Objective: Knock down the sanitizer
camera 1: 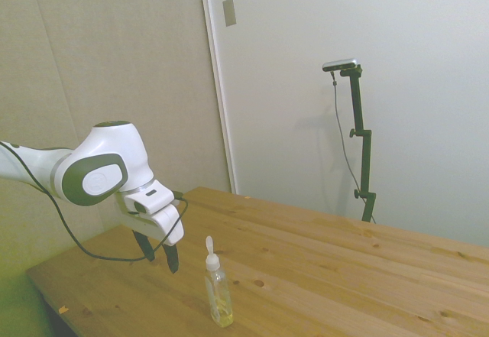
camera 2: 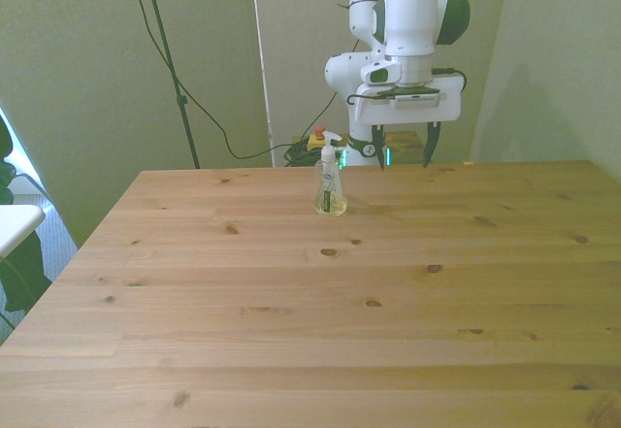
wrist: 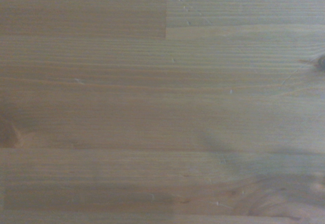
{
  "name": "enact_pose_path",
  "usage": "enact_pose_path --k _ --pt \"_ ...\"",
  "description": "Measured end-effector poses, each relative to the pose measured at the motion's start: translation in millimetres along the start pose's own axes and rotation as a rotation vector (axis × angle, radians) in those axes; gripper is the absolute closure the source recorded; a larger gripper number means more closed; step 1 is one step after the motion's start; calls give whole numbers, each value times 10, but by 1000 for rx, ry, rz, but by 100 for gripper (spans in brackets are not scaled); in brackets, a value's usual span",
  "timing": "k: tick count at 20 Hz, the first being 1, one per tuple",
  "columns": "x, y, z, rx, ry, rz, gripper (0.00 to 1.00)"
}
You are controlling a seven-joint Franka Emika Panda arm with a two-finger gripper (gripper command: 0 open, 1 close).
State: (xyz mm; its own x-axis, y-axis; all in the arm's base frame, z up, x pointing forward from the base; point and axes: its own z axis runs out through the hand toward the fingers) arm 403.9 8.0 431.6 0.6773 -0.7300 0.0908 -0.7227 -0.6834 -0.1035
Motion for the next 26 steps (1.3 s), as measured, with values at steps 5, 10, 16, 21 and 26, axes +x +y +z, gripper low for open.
enact_pose_path --k 5,10,16,21,26 --pt "54 36 30 -5 -6 13 100" --pt "195 195 1 1 -6 49 100" --pt "306 524 -78 -2 3 73 100" --pt "350 787 -113 -8 10 83 100" --pt "436 947 -122 -11 15 108 100"
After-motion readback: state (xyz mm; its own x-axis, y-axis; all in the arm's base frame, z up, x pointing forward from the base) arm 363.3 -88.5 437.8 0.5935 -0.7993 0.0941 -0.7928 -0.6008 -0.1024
